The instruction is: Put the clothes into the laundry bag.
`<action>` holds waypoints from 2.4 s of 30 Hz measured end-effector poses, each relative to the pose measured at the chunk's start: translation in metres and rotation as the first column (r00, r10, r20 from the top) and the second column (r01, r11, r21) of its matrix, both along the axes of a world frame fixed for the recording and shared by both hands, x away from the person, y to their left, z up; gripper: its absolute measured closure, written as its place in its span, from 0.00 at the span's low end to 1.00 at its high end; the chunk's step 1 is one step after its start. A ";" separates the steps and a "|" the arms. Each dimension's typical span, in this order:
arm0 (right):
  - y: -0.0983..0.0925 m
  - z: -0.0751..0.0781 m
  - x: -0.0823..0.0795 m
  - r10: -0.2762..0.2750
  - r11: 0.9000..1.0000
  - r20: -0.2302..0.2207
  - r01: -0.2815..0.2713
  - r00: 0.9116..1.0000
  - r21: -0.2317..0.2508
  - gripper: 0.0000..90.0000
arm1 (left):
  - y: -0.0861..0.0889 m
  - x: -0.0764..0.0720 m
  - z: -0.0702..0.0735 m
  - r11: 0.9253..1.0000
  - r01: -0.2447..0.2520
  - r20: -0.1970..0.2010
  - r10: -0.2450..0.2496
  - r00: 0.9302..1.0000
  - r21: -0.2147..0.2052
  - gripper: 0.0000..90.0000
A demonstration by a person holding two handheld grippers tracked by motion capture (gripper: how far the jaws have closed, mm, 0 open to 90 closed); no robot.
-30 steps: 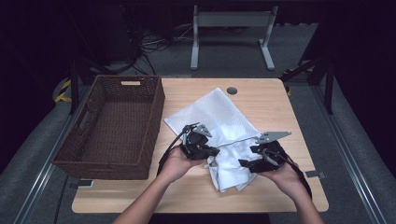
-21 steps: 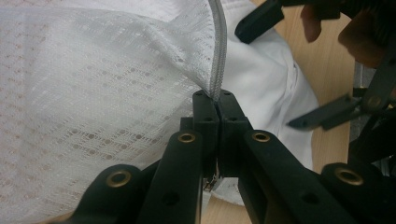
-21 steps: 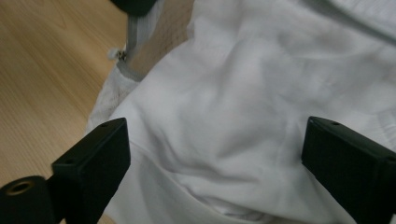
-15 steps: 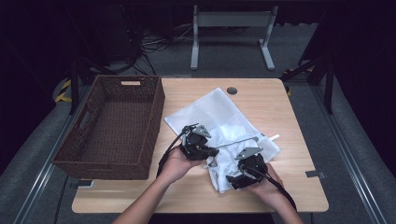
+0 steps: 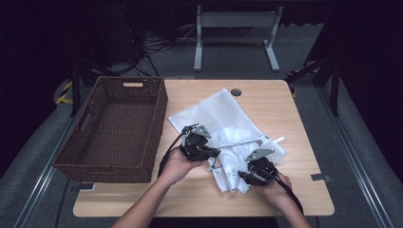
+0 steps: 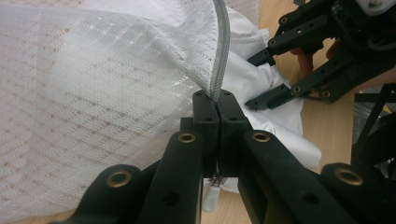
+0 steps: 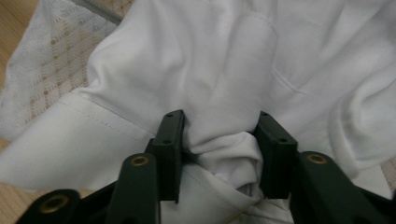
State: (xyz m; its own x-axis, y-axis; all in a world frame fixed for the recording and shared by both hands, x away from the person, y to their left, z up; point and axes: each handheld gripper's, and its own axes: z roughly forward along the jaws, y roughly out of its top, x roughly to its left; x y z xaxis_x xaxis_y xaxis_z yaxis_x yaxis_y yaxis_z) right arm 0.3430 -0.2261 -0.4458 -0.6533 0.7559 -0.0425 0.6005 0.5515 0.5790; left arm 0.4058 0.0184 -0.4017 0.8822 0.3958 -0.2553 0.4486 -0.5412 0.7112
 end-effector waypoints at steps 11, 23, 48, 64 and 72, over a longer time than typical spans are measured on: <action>-0.005 0.009 -0.001 0.006 0.995 -0.018 -0.004 1.000 0.104 0.84 | -0.006 -0.005 -0.002 0.999 0.032 0.020 -0.032 0.999 0.029 0.99; -0.007 0.031 0.015 -0.034 0.984 0.053 0.024 0.998 0.177 0.84 | -0.010 -0.009 -0.001 0.998 0.055 0.019 -0.056 0.998 0.040 0.99; -0.011 0.035 0.033 -0.034 0.985 0.072 0.021 0.997 0.172 0.49 | -0.011 -0.009 -0.005 0.996 0.064 -0.002 -0.064 0.998 0.057 0.99; -0.026 0.033 -0.024 -0.005 0.997 0.074 -0.001 0.997 0.072 0.20 | -0.013 -0.011 -0.005 0.996 0.064 -0.002 -0.064 0.998 0.061 0.99; -0.024 0.019 -0.034 0.009 0.997 -0.024 -0.007 1.000 0.072 0.28 | -0.015 -0.012 -0.005 0.995 0.068 -0.002 -0.068 0.998 0.067 0.99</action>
